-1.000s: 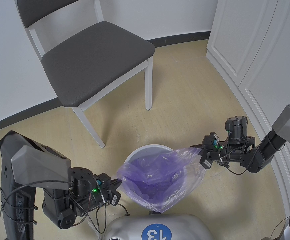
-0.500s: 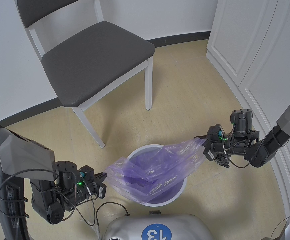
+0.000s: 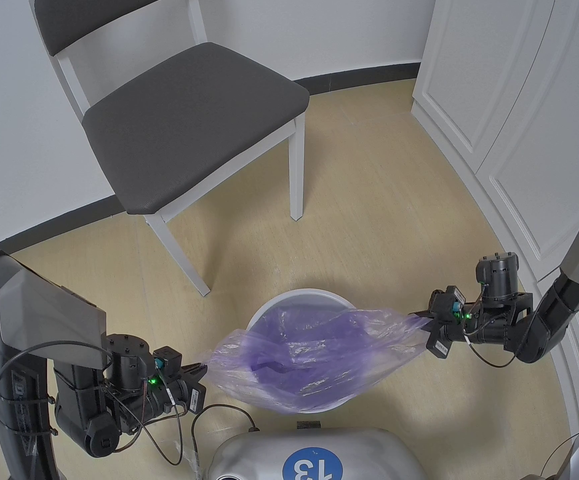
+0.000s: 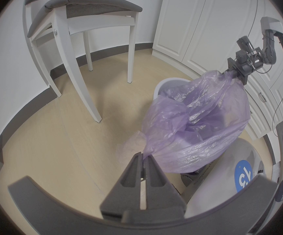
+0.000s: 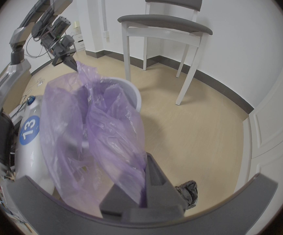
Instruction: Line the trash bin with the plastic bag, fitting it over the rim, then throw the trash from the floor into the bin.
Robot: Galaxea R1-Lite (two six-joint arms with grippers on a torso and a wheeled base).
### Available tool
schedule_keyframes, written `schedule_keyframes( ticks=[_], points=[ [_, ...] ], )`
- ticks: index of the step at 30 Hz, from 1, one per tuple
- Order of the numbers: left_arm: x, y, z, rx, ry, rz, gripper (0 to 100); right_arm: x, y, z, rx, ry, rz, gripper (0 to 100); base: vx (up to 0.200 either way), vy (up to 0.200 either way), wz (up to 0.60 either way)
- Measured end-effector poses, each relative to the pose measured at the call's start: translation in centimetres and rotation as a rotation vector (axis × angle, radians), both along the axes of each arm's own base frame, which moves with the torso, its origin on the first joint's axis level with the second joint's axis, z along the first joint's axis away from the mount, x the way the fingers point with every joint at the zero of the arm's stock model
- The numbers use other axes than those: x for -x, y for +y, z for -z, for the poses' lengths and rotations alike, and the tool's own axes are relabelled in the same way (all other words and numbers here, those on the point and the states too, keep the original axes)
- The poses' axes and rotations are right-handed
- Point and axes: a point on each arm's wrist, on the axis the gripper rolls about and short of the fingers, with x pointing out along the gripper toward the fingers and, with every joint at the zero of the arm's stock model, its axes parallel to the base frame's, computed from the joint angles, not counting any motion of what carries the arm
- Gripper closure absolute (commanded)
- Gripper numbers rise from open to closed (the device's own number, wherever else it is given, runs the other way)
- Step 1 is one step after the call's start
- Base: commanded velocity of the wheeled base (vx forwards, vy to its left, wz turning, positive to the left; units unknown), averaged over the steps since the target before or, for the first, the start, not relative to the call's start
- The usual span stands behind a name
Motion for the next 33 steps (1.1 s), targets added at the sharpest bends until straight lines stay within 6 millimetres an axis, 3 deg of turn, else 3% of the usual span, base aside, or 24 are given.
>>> schedule_keyframes(
  ticks=[9, 23, 24, 33],
  points=[
    [0.4, -0.3, -0.6, 0.01, -0.011, 0.015, 100, 1.7, -0.4, 3.3, 0.058, -0.019, -0.032, 100, 0.0, 0.0, 0.0],
    [0.7, -0.3, -0.4, -0.001, 0.0, 0.018, 100, 2.1, -1.7, 7.9, 0.09, -0.027, -0.012, 100, 0.0, 0.0, 0.0],
    [0.7, -0.3, -0.4, -0.001, 0.0, 0.019, 100, 2.1, -1.8, 8.1, 0.089, -0.04, -0.012, 0, 0.0, 0.0, 0.0],
    [0.6, -1.1, -0.6, 0.008, -0.019, 0.039, 100, 3.5, -2.1, 9.5, 0.083, -0.049, -0.022, 0, 0.0, 0.0, 0.0]
  ],
)
